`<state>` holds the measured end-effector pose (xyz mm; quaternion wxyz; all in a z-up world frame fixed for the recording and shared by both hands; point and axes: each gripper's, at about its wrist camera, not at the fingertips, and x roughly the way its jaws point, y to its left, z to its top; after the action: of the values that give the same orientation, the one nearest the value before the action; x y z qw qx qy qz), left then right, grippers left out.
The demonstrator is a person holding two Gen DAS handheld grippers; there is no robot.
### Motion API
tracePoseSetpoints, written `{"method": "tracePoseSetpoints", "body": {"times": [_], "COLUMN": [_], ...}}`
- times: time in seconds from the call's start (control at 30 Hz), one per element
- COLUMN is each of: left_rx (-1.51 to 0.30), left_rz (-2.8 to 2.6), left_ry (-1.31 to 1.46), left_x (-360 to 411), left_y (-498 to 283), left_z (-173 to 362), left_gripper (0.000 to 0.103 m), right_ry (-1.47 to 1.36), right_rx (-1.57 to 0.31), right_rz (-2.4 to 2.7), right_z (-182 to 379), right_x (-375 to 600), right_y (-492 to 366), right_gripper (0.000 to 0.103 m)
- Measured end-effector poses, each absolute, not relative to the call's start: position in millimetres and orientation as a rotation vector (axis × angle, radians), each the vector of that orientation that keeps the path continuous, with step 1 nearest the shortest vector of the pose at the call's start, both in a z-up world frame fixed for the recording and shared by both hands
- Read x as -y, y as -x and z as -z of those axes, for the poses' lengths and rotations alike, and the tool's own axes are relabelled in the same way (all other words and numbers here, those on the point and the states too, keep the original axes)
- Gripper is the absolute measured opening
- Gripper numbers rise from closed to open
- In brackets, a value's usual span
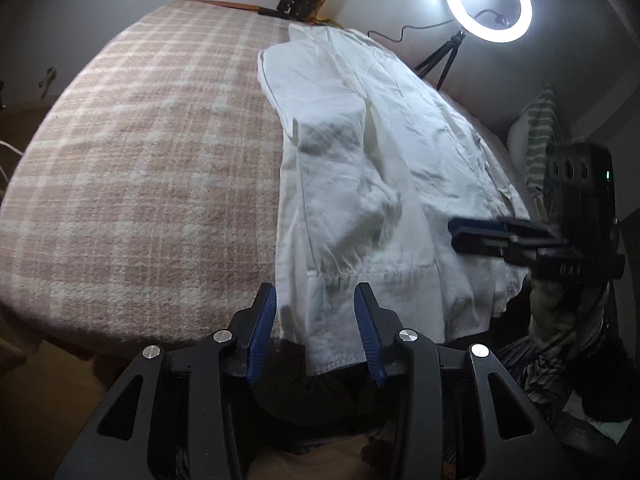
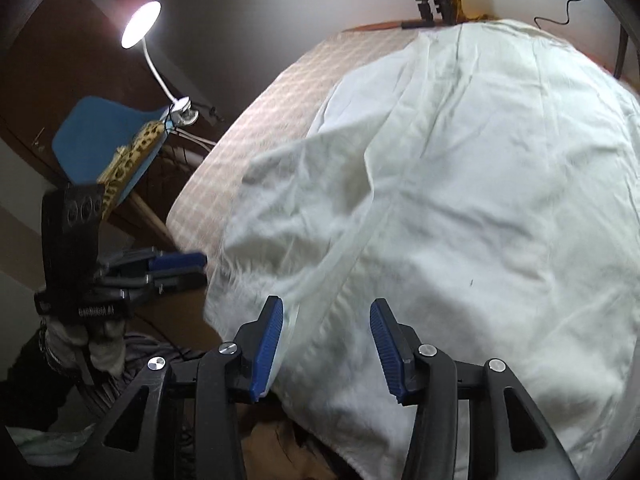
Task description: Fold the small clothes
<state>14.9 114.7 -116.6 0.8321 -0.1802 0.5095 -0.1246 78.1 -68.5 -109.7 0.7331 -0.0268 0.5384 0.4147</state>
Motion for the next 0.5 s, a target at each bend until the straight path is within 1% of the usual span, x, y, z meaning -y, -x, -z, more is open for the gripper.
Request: {"method": "tracePoseSetpoints", "body": {"times": [0.03, 0.1, 0.2, 0.23, 0.27, 0.3, 0.33, 0.43, 0.5], "left_rx": [-1.092, -1.103, -1.098, -1.096, -1.094, -1.089, -1.084, -1.09, -1.095], "left_rz": [0.268, 0.252, 0.258, 0.258, 0.246, 0.229, 0.212, 0.213, 0.212], "left_ry": [0.378, 0.371, 0.386, 0.385, 0.375, 0.364, 0.356, 0.39, 0.374], "left_x": [-112, -108, -108, -108, -108, -108, -109, -112, -108], "left_y": [-15, -15, -11, -10, -9, -8, -8, -9, -11], "left_z": [119, 122, 122, 122, 122, 122, 121, 124, 126], "left_gripper": [0.039, 0.039, 0.039, 0.039, 0.039, 0.039, 0.039, 0.039, 0.039], "right_ry": [0.071, 0.066, 0.015, 0.024, 0.046, 0.06, 0.062, 0.17, 0.185], "right_rx": [-1.187, -1.222, -1.317, -1.316, -1.298, -1.301, -1.311, -1.241, -1.212], "right_rz": [-0.905, -0.91, -0.931, -0.935, -0.938, -0.956, -0.958, -0.85, -0.823], "right_z": [112, 120, 135, 136, 136, 136, 136, 128, 120], "right_x": [65, 58, 46, 44, 43, 43, 42, 53, 58], "right_y": [-82, -86, -87, -84, -82, -80, -80, -79, -80], "right_gripper": [0.046, 0.037, 0.037, 0.036, 0.031, 0.013, 0.002, 0.002, 0.007]}}
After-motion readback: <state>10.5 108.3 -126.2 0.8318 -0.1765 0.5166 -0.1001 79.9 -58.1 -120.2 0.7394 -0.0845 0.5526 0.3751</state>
